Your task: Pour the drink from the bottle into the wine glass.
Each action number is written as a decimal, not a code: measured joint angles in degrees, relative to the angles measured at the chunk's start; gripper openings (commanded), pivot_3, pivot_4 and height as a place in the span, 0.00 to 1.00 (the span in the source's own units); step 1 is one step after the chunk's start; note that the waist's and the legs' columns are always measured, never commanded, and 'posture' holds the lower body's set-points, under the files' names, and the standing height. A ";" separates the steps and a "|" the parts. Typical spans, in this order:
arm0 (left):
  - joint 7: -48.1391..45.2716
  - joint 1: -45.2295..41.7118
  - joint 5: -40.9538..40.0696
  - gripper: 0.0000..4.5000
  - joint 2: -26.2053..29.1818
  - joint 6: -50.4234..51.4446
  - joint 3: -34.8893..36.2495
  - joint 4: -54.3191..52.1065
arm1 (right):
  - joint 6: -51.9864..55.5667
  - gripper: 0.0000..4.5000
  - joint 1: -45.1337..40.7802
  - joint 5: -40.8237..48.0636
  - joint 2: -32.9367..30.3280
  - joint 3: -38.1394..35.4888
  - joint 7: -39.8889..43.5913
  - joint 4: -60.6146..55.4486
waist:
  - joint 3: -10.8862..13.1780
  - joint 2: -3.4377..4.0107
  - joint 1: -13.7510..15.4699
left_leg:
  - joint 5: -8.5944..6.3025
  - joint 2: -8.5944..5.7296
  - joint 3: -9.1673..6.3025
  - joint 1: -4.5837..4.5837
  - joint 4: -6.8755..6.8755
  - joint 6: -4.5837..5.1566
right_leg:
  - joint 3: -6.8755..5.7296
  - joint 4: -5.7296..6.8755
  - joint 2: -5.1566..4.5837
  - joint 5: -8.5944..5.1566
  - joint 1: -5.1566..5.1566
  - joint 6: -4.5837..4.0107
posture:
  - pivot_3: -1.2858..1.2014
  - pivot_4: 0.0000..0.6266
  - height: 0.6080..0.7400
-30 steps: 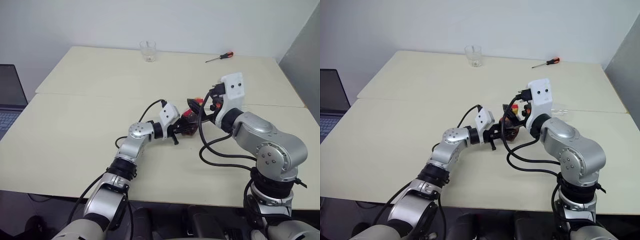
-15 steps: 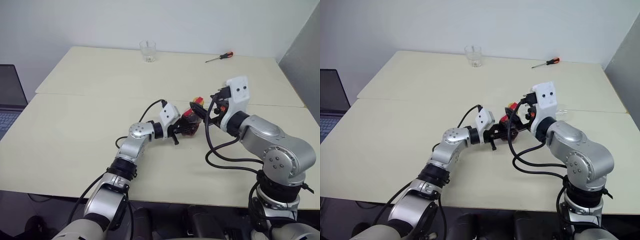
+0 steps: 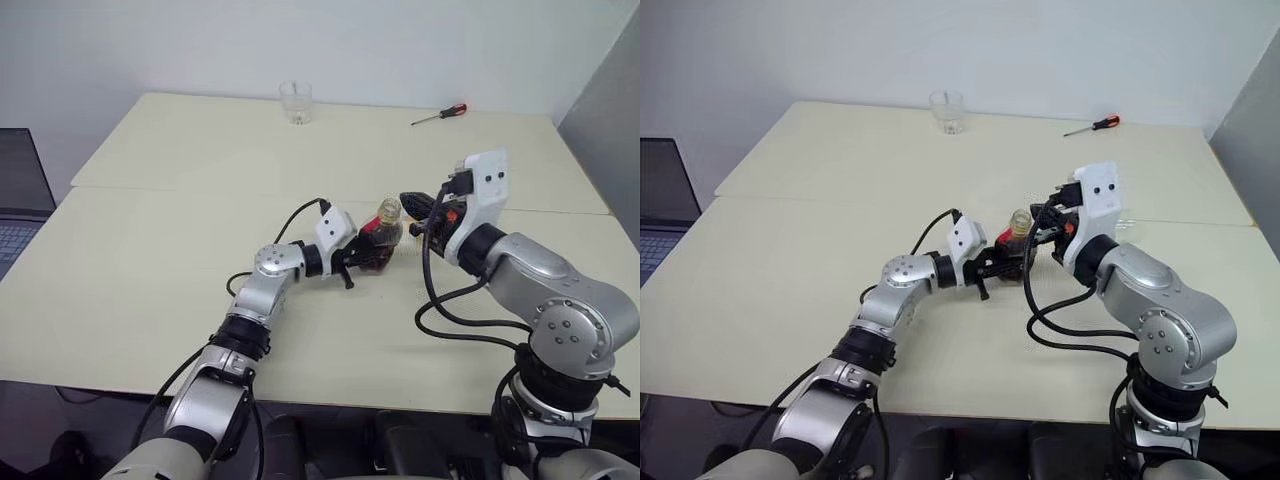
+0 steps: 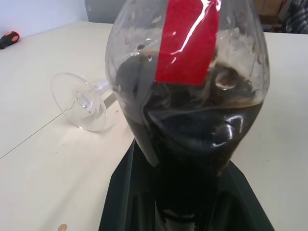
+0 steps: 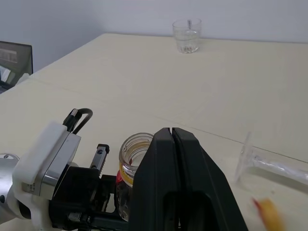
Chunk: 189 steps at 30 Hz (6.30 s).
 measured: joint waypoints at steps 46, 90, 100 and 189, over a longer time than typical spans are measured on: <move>31.72 -0.98 -2.69 0.14 8.48 -12.03 22.82 20.97 | -3.65 1.00 2.27 8.43 -17.56 1.55 11.10 3.36 | -0.04 -0.01 -0.11 | 0.00 0.08 0.28 0.18 -0.08 -0.01 | 0.04 0.03 0.03 0.01 0.04 0.00 | 0.52 0.24 1.00; 19.81 32.27 -7.50 0.99 14.95 12.92 12.66 -31.46 | 4.56 1.00 -1.51 10.72 18.84 -27.34 -25.34 22.77 | -0.17 -0.03 0.25 | 0.04 0.05 0.52 0.22 -0.30 0.00 | 0.03 -0.02 -0.16 0.13 0.02 -0.23 | 0.52 0.24 1.00; 16.27 25.16 -8.52 0.99 14.85 20.57 6.82 -37.51 | -7.27 1.00 -7.32 13.54 18.68 -32.38 -31.72 34.47 | -0.18 -0.01 -1.27 | 0.05 0.06 0.46 0.25 -0.59 0.03 | 0.12 -0.04 -0.03 0.14 -0.06 -0.26 | 0.52 0.24 1.00; 15.08 27.09 -14.00 1.00 20.03 27.73 15.09 -40.89 | -66.20 0.02 -11.54 -21.24 18.00 13.30 -3.35 76.09 | -0.16 -0.02 -0.89 | 0.07 0.08 0.16 0.32 -0.61 -0.01 | 0.10 0.04 -0.15 0.07 0.02 -0.47 | 0.52 0.24 1.00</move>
